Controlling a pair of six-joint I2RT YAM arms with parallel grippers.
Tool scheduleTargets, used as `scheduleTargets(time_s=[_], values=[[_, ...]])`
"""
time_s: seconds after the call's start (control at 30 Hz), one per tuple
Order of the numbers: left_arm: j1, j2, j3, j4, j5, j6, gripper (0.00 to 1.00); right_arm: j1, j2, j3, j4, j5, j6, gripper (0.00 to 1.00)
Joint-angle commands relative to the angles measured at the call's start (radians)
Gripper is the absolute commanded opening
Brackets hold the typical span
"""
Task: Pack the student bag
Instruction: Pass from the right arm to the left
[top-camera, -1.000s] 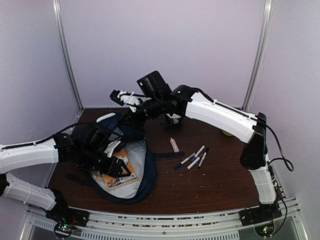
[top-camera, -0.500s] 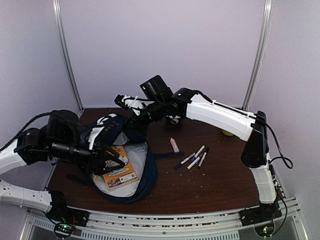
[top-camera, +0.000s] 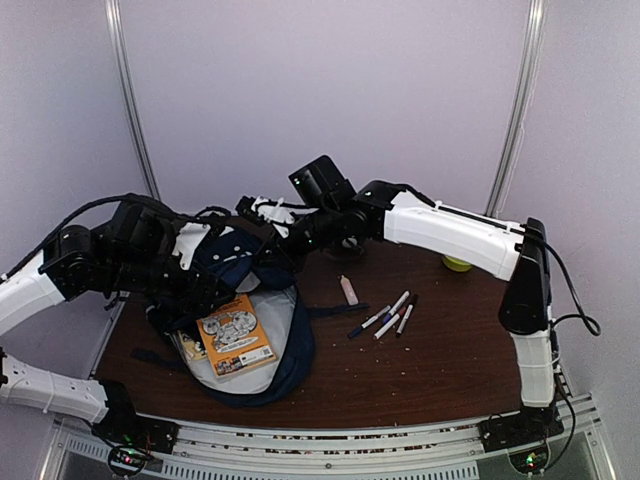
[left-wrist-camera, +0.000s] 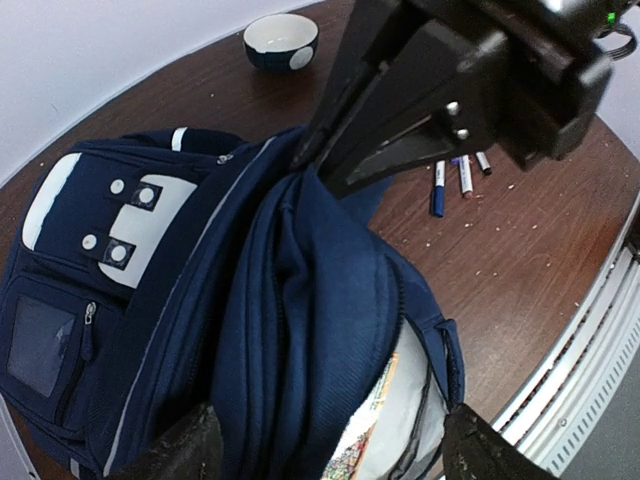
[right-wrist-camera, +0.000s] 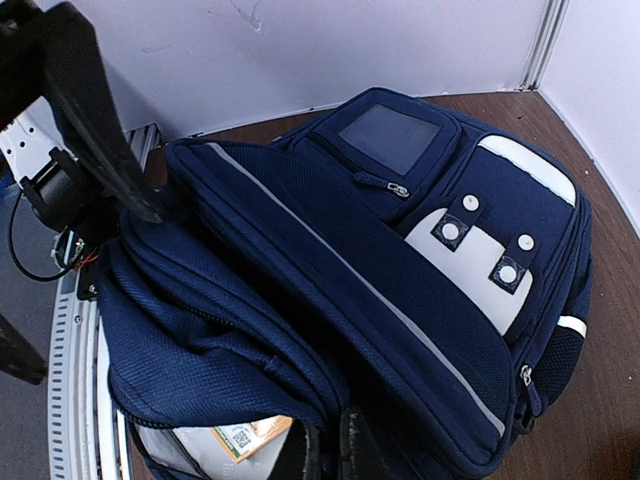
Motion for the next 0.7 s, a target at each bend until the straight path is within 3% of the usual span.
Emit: scheduleTargets(time_s=[0.0,0.2,0.43,0.57,0.67], values=[[0.061,-0.003,-0.04,0.06,-0.009,0.057,0.74,-0.019,-0.094,-0.009,0.061,-0.028,0.021,0.0],[0.115,-0.021,-0.13,0.156,0.041,0.107,0.62,-0.013,-0.112,-0.037,0.067,-0.04,0.024,0.0],[0.142,-0.007,-0.131,0.208,0.047,0.131,0.2,-0.014,-0.122,-0.034,0.051,-0.034,0.01,0.0],[0.158,-0.003,-0.13,0.229,0.039,0.129,0.01,-0.015,-0.184,-0.075,-0.002,-0.038,-0.053,0.17],[0.159,-0.017,-0.129,0.253,0.034,0.121,0.0,-0.016,-0.262,-0.147,-0.037,-0.034,-0.121,0.32]])
